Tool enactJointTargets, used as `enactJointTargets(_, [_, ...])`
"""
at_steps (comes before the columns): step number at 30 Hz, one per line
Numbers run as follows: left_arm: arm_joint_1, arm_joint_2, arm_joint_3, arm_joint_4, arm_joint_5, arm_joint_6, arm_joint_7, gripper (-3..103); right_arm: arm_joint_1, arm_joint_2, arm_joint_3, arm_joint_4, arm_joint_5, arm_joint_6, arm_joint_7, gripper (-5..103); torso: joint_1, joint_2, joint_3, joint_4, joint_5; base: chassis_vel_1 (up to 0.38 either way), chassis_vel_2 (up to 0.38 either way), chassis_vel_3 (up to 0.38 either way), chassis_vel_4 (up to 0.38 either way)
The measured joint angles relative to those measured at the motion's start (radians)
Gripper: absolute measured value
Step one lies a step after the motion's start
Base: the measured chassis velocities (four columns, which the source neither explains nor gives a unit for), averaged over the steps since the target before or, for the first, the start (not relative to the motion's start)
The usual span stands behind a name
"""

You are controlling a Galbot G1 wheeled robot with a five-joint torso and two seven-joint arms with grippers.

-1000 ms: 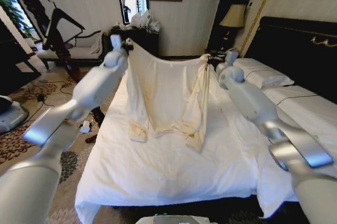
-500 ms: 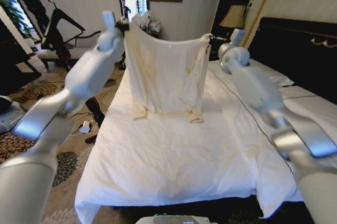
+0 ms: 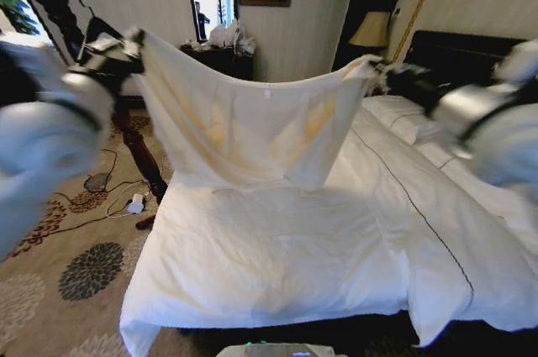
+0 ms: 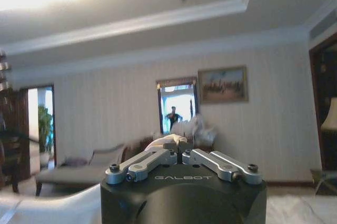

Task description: Pick up the clothes from the bed and hang them on the clothes hanger.

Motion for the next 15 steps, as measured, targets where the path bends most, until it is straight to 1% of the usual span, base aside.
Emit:
enactJointTargets(1, [0.016,0.02,-0.051,-0.009,-0.04,0.003,-0.001,0,0.013,-0.014,0.033,0.004,0.037,-0.008,0.023,0,0.0,0.0,0.0,-0.0001,-0.0006,0.0,0.0,0.0,0.0])
enactJointTargets(2, [0.019,0.043,-0.107,-0.011,-0.085,0.007,-0.003,0,0.024,-0.029,0.071,0.008,0.074,-0.025,0.05,0,0.0,0.0,0.0,-0.0008,-0.0007,0.0,0.0,0.0,0.0])
enactJointTargets(3, [0.019,0.043,-0.107,-0.011,-0.085,0.007,-0.003,0,0.024,-0.029,0.071,0.008,0.074,-0.025,0.05,0,0.0,0.0,0.0,-0.0008,-0.0007,0.0,0.0,0.0,0.0])
enactJointTargets(4, [0.015,0.054,-0.132,-0.01,-0.106,0.01,-0.004,0,0.028,-0.04,0.098,0.012,0.1,-0.042,0.074,0,0.001,0.0,0.0,-0.0013,-0.0003,0.0,0.0,0.0,0.0])
enactJointTargets(6, [0.0,0.06,-0.154,-0.005,-0.138,0.022,-0.016,0,0.024,-0.05,0.136,0.017,0.13,-0.064,0.112,0,0.001,0.0,0.0,-0.0014,0.0002,0.0,0.0,0.0,0.0])
enactJointTargets(7, [0.0,0.06,-0.154,-0.005,-0.138,0.022,-0.016,0,0.024,-0.05,0.136,0.017,0.13,-0.064,0.112,0,0.001,0.0,0.0,-0.0014,0.0002,0.0,0.0,0.0,0.0])
enactJointTargets(8, [-0.004,0.05,-0.141,-0.002,-0.142,0.04,-0.033,0,0.019,-0.047,0.144,0.016,0.135,-0.073,0.135,0,0.0,0.0,0.0,-0.0011,0.0004,0.0,0.0,0.0,0.0])
enactJointTargets(9, [0.007,0.031,-0.117,-0.003,-0.128,0.057,-0.054,0,0.015,-0.037,0.141,0.015,0.134,-0.077,0.147,0,0.0,0.0,0.0,-0.0011,0.0003,0.0,0.0,0.0,0.0])
enactJointTargets(10, [0.007,0.031,-0.117,-0.003,-0.128,0.057,-0.054,0,0.015,-0.037,0.141,0.015,0.134,-0.077,0.147,0,0.0,0.0,0.0,-0.0011,0.0003,0.0,0.0,0.0,0.0])
enactJointTargets(12, [0.051,-0.028,-0.051,-0.018,-0.079,0.096,-0.107,0,-0.018,-0.005,0.115,0.019,0.102,-0.081,0.159,0,0.001,0.0,0.001,-0.0009,-0.0007,0.0,0.0,0.0,0.0])
enactJointTargets(13, [0.078,-0.088,0.031,-0.028,-0.023,0.117,-0.139,0,-0.067,0.027,0.094,0.029,0.053,-0.081,0.159,0,0.001,-0.001,0.001,-0.0004,-0.0008,0.0,0.0,0.0,0.0])
enactJointTargets(14, [0.078,-0.088,0.031,-0.028,-0.023,0.117,-0.139,0,-0.067,0.027,0.094,0.029,0.053,-0.081,0.159,0,0.001,-0.001,0.001,-0.0004,-0.0008,0.0,0.0,0.0,0.0])
enactJointTargets(15, [0.085,-0.126,0.09,-0.027,0.014,0.121,-0.152,0,-0.114,0.051,0.082,0.031,0.004,-0.079,0.143,0,0.001,-0.001,0.001,-0.0004,-0.0006,0.0,0.0,0.0,0.0])
